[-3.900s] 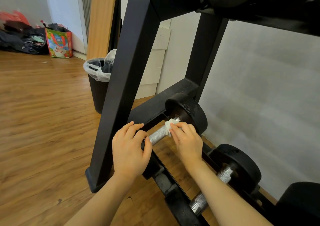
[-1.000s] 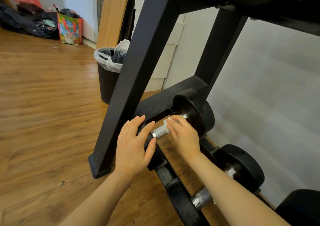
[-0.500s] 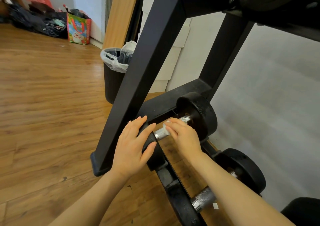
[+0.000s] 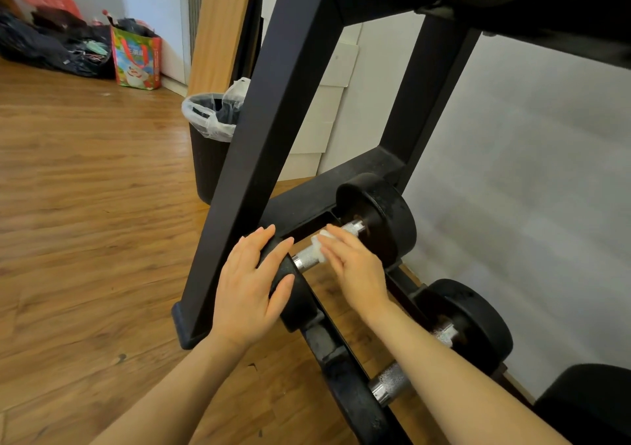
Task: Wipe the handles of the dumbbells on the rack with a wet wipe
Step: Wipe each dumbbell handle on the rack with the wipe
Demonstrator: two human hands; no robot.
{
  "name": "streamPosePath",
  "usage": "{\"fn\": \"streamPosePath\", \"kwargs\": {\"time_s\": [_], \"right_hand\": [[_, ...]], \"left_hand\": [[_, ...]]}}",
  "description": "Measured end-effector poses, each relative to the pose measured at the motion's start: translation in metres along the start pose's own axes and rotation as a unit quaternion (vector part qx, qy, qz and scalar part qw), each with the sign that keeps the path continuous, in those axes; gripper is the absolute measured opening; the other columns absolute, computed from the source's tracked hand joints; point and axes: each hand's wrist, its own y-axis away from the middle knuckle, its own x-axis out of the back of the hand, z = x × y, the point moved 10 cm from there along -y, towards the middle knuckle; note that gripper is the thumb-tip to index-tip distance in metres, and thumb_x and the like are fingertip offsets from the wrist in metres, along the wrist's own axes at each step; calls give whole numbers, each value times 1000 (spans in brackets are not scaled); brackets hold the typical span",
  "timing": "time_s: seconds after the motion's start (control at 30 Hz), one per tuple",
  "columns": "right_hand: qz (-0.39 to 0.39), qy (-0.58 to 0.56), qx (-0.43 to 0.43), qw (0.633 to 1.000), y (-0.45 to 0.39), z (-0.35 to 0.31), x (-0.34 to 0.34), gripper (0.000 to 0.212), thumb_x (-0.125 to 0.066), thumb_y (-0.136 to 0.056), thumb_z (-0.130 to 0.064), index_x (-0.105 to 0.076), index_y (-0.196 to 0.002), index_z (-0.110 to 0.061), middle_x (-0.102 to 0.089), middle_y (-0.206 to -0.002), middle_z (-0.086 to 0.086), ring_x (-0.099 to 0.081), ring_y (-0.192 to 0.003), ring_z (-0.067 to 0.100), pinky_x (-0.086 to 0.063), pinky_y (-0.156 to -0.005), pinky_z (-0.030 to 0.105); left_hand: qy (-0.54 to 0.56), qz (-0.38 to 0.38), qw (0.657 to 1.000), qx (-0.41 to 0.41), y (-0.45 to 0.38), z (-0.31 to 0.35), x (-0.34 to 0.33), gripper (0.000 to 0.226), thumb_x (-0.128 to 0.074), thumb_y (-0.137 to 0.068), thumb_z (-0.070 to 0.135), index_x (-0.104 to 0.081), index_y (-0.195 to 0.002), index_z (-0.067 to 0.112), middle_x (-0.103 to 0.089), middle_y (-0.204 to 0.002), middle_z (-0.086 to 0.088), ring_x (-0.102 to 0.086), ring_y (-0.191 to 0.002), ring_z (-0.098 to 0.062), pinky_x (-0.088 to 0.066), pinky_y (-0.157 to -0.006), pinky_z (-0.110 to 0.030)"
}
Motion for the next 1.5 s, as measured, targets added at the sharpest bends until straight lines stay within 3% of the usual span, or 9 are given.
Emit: {"fn": "streamPosePath", "kwargs": {"time_s": [0.3,0.4,0.53,0.63,0.73,1.03,1.17,1.4,1.5], "right_hand": [[31,55,10,998,15,2,-3,42,-52,-98,-25,-50,-140,-22,-39,-151,-1,-50,-125,12,-45,-91,23],[63,33,-56,996,13,15,7,32,-50,-97,-41,-55,-126,-27,-51,-114,-24,-51,-102,-12,-49,-78,14],[128,50,-52,989,11,9,13,27,-49,-95,-38,-68,-108,-23,-58,-101,0,-51,-92,9,-41,-77,23],[113,32,-66,991,8,11,7,28,-50,-95,-34,-65,-114,-19,-53,-111,-6,-36,-97,-6,-33,-79,3],[116,-70,-79,988,14,10,1,18,-56,-96,-20,-65,-109,-14,-53,-108,-6,-43,-99,-8,-37,-77,1],[141,-227,-152,952,23,29,5,14,-56,-98,-19,-62,-109,-14,-52,-106,-4,-50,-97,-13,-42,-73,2],[106,-132,-111,979,27,16,-9,15,-55,-97,-29,-63,-109,-24,-49,-100,-22,-48,-99,-7,-41,-77,5],[126,-46,-56,989,20,4,-1,14,-55,-98,-33,-58,-85,-36,-53,-88,-16,-53,-86,6,-48,-73,25],[144,-9,-26,989,22,-3,4,11,-56,-96,-41,-58,-86,-37,-53,-93,-15,-57,-88,8,-52,-77,26]], "left_hand": [[-3,5,1000,-1,0,1,0,50,-42,-95,41,-51,-140,20,-44,-150,-7,-33,-143,-23,-20,-117,-42],[-5,6,1000,-5,0,1,1,50,-42,-96,40,-51,-141,20,-44,-150,-6,-33,-143,-22,-20,-118,-40],[-4,11,1000,-5,0,2,1,50,-42,-96,40,-52,-140,20,-44,-149,-6,-33,-143,-21,-21,-118,-41],[-4,12,1000,-5,0,2,1,50,-42,-95,40,-52,-140,20,-45,-149,-6,-34,-142,-23,-24,-116,-45],[-6,15,1000,-5,0,0,0,50,-43,-95,40,-51,-141,21,-44,-150,-6,-33,-143,-21,-23,-116,-43],[-7,25,1000,0,2,-1,1,52,-41,-96,41,-45,-145,24,-40,-153,-4,-19,-145,-8,-14,-118,-35],[-9,26,1000,2,2,0,0,52,-41,-96,41,-45,-145,24,-41,-152,-5,-21,-145,-10,-17,-117,-39],[-8,26,1000,7,2,-1,0,52,-41,-96,41,-46,-145,23,-40,-152,-4,-20,-145,-9,-7,-121,-27],[-7,23,1000,9,2,1,1,52,-41,-96,41,-47,-144,23,-41,-152,-4,-22,-145,-11,-12,-119,-35]]}}
